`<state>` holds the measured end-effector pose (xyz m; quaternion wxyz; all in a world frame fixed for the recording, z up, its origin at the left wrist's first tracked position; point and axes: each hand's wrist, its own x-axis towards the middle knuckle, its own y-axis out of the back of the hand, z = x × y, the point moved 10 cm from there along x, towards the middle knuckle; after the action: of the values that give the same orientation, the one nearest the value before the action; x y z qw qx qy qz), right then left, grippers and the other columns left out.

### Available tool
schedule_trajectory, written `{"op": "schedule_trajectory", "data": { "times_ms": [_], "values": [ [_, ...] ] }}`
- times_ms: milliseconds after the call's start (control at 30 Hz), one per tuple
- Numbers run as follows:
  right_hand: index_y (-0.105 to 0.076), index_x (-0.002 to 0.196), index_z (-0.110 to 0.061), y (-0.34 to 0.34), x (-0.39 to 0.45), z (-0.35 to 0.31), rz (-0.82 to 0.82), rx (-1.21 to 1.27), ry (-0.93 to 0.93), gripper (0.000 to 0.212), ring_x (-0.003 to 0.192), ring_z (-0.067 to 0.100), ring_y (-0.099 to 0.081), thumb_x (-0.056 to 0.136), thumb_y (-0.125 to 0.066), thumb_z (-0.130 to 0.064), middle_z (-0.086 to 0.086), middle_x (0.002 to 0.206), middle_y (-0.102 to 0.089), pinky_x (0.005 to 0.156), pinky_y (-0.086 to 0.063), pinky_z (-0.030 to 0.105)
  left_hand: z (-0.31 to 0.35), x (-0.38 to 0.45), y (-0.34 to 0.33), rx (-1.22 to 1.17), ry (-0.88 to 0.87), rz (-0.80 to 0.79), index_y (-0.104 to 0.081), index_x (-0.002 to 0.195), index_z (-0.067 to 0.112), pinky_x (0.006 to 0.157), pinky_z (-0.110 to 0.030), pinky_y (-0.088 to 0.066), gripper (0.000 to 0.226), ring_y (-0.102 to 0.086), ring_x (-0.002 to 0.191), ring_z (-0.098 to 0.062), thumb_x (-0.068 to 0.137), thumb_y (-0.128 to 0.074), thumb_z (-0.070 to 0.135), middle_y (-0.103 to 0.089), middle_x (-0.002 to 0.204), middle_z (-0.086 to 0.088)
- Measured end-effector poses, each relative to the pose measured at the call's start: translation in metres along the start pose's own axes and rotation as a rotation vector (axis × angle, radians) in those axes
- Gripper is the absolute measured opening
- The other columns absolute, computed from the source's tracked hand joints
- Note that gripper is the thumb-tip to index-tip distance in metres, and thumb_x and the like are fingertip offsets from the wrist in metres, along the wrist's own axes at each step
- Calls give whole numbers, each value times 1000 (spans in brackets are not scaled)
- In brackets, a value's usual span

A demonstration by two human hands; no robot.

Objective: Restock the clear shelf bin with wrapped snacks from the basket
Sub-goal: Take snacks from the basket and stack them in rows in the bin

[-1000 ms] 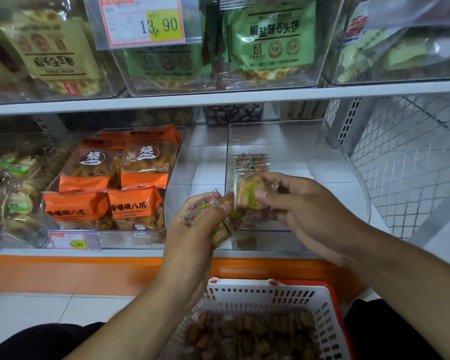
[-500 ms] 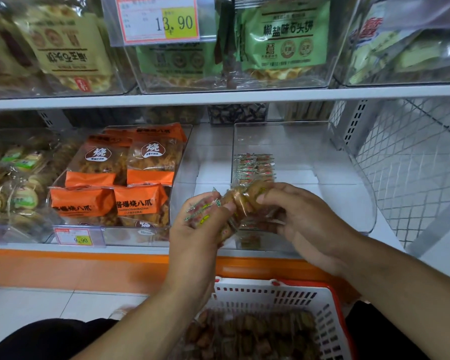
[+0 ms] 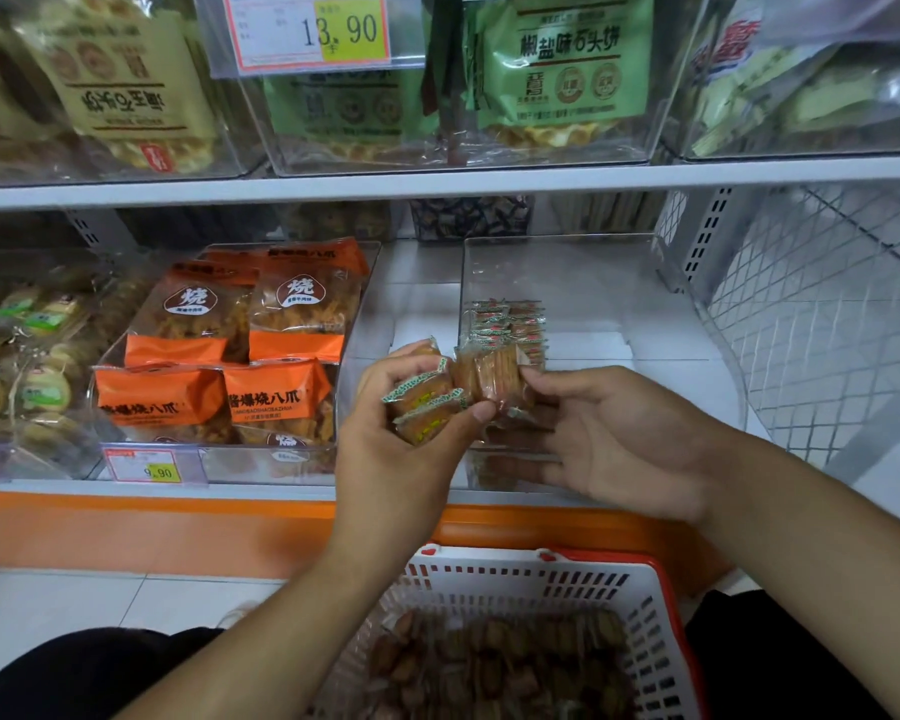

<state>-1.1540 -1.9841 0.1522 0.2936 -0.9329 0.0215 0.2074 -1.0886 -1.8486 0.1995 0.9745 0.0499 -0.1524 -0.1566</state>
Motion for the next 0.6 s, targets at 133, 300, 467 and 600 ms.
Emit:
{"op": "schedule_trajectory", "data": {
  "times_ms": [133,300,467,600],
  "values": [
    [-66,127,1,3,-3,-15,-45,-2,25,41,112,31,-65,89,-59,-12,18,116,-68,110,-46,48,1,4,-5,42,-5,-53,-63,110,25,93,-43,-59,48,-70,108,-14,67,-82,38,-66,124,5],
    [-61,124,8,8,-11,-31,-112,-159,23,42,114,35,-63,83,-58,3,25,122,-66,107,-48,45,-4,4,-18,51,21,-141,-64,108,23,89,-45,-60,46,-71,103,-22,68,-85,31,-68,118,-5],
    [-58,129,8,37,-10,-68,18,-412,187,52,119,33,-64,78,-65,-1,24,128,-66,103,-51,36,-14,2,-22,25,69,-143,-65,109,24,87,-41,-61,43,-72,103,-20,72,-87,25,-70,115,-5],
    [-62,116,0,89,0,-82,393,-706,228,38,92,30,-71,80,-73,7,15,100,-76,83,-53,23,-19,2,-23,4,98,-126,-65,108,25,85,-36,-62,40,-73,98,-15,75,-88,19,-71,113,-4]
  ]
}}
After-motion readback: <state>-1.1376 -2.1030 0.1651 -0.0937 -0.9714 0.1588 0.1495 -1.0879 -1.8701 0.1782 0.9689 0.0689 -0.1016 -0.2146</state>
